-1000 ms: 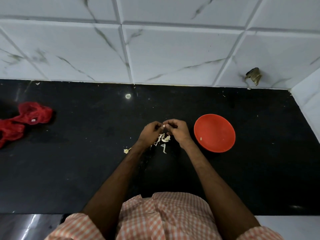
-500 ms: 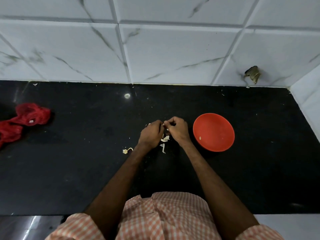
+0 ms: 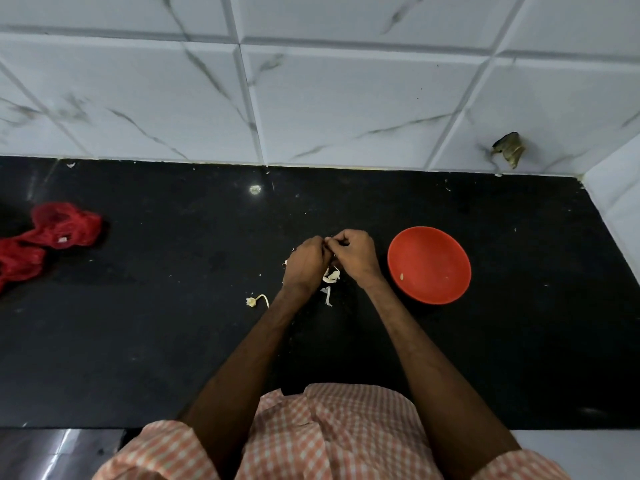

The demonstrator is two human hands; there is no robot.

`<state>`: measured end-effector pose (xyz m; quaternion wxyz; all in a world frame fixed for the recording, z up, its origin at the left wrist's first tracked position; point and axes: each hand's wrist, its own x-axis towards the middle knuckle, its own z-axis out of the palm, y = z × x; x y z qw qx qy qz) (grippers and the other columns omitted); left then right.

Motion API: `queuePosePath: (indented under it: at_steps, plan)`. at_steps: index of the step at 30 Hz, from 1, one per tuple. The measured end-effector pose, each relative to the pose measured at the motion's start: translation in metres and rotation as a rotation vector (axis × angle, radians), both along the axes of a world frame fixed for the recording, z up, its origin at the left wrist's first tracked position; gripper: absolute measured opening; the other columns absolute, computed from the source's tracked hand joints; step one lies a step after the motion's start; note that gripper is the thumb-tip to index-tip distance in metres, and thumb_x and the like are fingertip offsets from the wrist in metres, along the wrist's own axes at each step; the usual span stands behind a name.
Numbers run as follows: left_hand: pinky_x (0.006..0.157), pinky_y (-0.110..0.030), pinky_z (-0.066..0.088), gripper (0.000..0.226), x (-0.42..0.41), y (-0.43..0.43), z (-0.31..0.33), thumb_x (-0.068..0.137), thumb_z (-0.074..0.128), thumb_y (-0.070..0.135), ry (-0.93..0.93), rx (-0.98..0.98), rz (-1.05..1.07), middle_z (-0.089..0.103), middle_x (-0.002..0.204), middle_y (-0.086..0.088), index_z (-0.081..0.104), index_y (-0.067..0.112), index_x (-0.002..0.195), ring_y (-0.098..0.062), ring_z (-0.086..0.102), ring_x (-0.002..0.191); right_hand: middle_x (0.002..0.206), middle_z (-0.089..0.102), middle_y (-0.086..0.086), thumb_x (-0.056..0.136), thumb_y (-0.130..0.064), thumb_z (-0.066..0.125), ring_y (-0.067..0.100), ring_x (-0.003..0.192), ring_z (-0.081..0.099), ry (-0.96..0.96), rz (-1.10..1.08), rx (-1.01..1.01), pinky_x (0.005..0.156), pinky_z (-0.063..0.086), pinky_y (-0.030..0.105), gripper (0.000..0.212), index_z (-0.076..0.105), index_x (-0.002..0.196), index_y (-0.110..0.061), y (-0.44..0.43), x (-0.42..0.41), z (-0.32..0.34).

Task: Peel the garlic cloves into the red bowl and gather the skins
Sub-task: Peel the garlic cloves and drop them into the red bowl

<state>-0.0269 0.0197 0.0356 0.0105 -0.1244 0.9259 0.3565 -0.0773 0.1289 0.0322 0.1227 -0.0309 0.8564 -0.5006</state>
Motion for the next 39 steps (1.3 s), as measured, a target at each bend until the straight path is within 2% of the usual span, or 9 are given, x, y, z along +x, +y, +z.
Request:
queuePosePath:
  at_steps: [6, 12, 17, 24, 27, 31, 34, 36, 39]
  plan:
    - [0.068, -0.040, 0.047, 0.028, -0.001, 0.005, 0.003, 0.104, 0.043, 0.023, 0.008, 0.080, 0.058, 0.063, 0.088, -0.011, 0.059, 0.003, 0.092, -0.026, 0.059, 0.076, 0.068, 0.070, -0.001, 0.089, -0.016, 0.074, 0.008, 0.061, 0.068, -0.020, -0.021, -0.024, 0.064, 0.060, 0.032, 0.016, 0.069, 0.074, -0.015, -0.002, 0.001, 0.005]
    - [0.066, -0.041, 0.048, 0.027, 0.001, -0.001, 0.001, 0.102, 0.045, 0.021, 0.016, 0.163, 0.076, 0.066, 0.085, -0.013, 0.061, 0.001, 0.092, -0.029, 0.061, 0.075, 0.079, 0.072, 0.012, 0.091, -0.010, 0.071, 0.025, 0.074, 0.074, -0.181, -0.044, -0.228, 0.072, 0.063, 0.048, 0.013, 0.069, 0.078, -0.011, -0.002, 0.001, 0.008]
    - [0.061, -0.038, 0.047, 0.024, -0.003, -0.007, 0.008, 0.102, 0.045, 0.019, 0.045, 0.175, 0.053, 0.062, 0.078, -0.006, 0.058, 0.008, 0.086, -0.022, 0.059, 0.068, 0.084, 0.072, 0.011, 0.093, -0.011, 0.069, 0.018, 0.072, 0.073, -0.315, -0.046, -0.410, 0.063, 0.061, 0.032, 0.008, 0.069, 0.090, -0.004, 0.001, -0.003, 0.016]
    - [0.057, -0.035, 0.044, 0.025, -0.003, -0.008, 0.003, 0.102, 0.047, 0.025, 0.060, 0.143, 0.048, 0.056, 0.070, 0.001, 0.057, 0.012, 0.083, -0.014, 0.051, 0.059, 0.090, 0.073, 0.013, 0.093, -0.014, 0.069, 0.022, 0.077, 0.073, -0.316, -0.042, -0.395, 0.071, 0.063, 0.040, 0.007, 0.070, 0.091, -0.007, 0.004, -0.002, 0.016]
    - [0.056, -0.036, 0.046, 0.024, -0.004, -0.009, 0.002, 0.101, 0.050, 0.026, 0.098, 0.160, 0.058, 0.058, 0.069, 0.002, 0.059, 0.012, 0.083, -0.014, 0.053, 0.058, 0.088, 0.072, 0.008, 0.094, -0.015, 0.069, 0.014, 0.074, 0.072, -0.318, -0.041, -0.398, 0.067, 0.063, 0.036, 0.008, 0.069, 0.091, -0.008, 0.005, -0.002, 0.016]
    - [0.050, -0.024, 0.040, 0.022, -0.001, -0.010, 0.003, 0.098, 0.055, 0.025, 0.150, 0.230, 0.080, 0.058, 0.064, 0.004, 0.061, 0.015, 0.080, -0.008, 0.049, 0.053, 0.084, 0.070, 0.003, 0.095, -0.017, 0.067, 0.005, 0.067, 0.070, -0.334, -0.041, -0.394, 0.072, 0.063, 0.038, 0.010, 0.069, 0.092, -0.008, 0.005, -0.002, 0.016]
    - [0.054, -0.029, 0.043, 0.020, -0.003, -0.012, 0.000, 0.094, 0.058, 0.027, 0.152, 0.306, 0.127, 0.061, 0.064, 0.001, 0.065, 0.018, 0.077, -0.006, 0.051, 0.055, 0.080, 0.068, 0.001, 0.097, -0.018, 0.065, 0.002, 0.061, 0.066, -0.374, -0.061, -0.404, 0.076, 0.063, 0.040, 0.011, 0.070, 0.090, -0.010, 0.004, -0.002, 0.014]
    - [0.055, -0.029, 0.042, 0.019, -0.005, -0.013, -0.001, 0.090, 0.060, 0.030, 0.155, 0.350, 0.146, 0.061, 0.064, 0.000, 0.067, 0.019, 0.076, -0.005, 0.050, 0.055, 0.080, 0.068, 0.001, 0.096, -0.020, 0.066, 0.004, 0.063, 0.063, -0.428, -0.102, -0.443, 0.072, 0.061, 0.035, 0.013, 0.071, 0.087, -0.013, 0.002, -0.001, 0.015]
    - [0.056, -0.027, 0.041, 0.020, -0.005, -0.013, 0.000, 0.083, 0.057, 0.034, 0.167, 0.388, 0.149, 0.062, 0.065, -0.002, 0.067, 0.019, 0.075, -0.004, 0.049, 0.056, 0.079, 0.068, -0.001, 0.095, -0.022, 0.067, 0.007, 0.064, 0.059, -0.550, -0.189, -0.603, 0.055, 0.051, 0.021, 0.012, 0.069, 0.085, -0.016, 0.002, 0.000, 0.018]
